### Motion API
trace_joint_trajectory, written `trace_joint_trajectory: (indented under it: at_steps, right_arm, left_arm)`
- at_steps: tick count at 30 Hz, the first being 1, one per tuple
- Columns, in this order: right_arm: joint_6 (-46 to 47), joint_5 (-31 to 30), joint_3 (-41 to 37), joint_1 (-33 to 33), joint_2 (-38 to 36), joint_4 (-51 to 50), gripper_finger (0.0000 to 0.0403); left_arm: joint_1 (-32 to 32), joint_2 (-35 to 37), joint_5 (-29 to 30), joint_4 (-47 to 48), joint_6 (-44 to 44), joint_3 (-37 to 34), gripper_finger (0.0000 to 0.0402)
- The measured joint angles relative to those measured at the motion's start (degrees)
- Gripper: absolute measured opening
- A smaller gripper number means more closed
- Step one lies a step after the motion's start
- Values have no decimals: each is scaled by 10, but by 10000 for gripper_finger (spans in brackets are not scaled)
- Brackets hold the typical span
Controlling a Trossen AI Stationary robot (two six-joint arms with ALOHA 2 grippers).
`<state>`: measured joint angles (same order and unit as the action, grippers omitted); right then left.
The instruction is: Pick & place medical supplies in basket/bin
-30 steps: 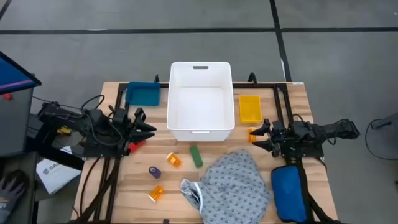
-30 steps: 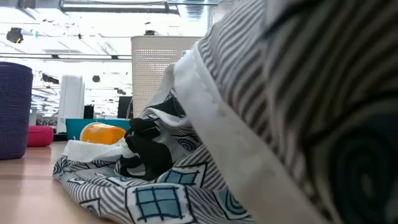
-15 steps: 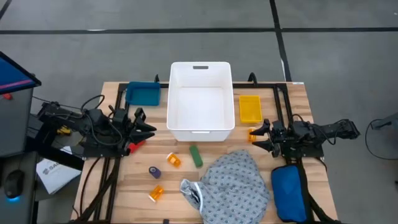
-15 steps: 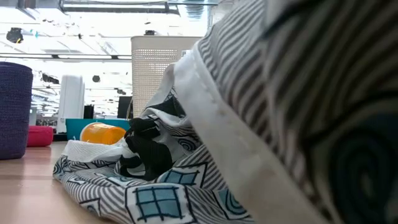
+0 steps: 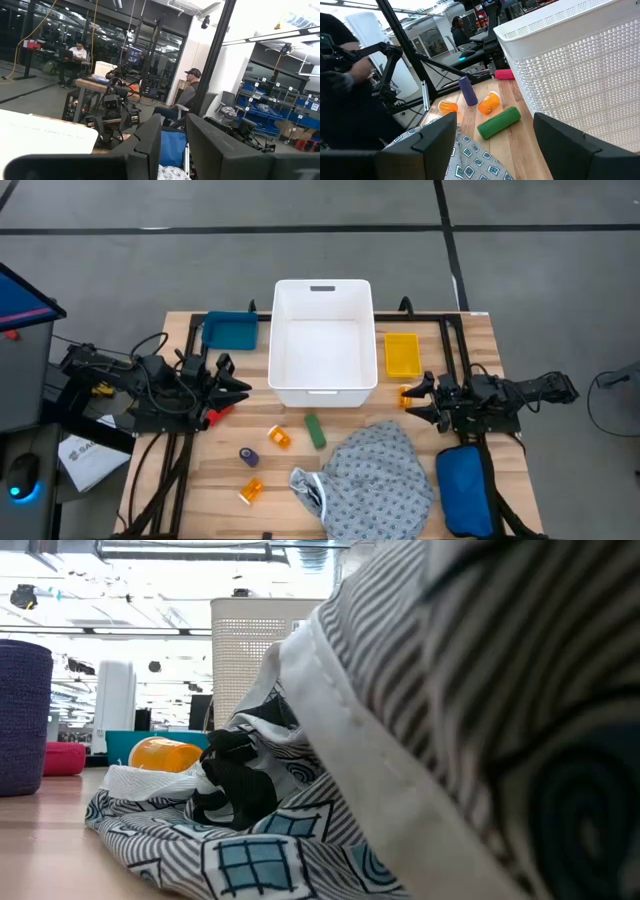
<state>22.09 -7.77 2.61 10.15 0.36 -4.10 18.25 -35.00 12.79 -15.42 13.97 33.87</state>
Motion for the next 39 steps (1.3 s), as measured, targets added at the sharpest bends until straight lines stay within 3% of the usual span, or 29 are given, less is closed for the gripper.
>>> trace_joint_trajectory:
  at_steps: [39]
  right_arm:
    - [0, 0, 0, 0, 0, 0, 260]
  left_arm:
    - [0, -23, 16, 0, -47, 0, 85]
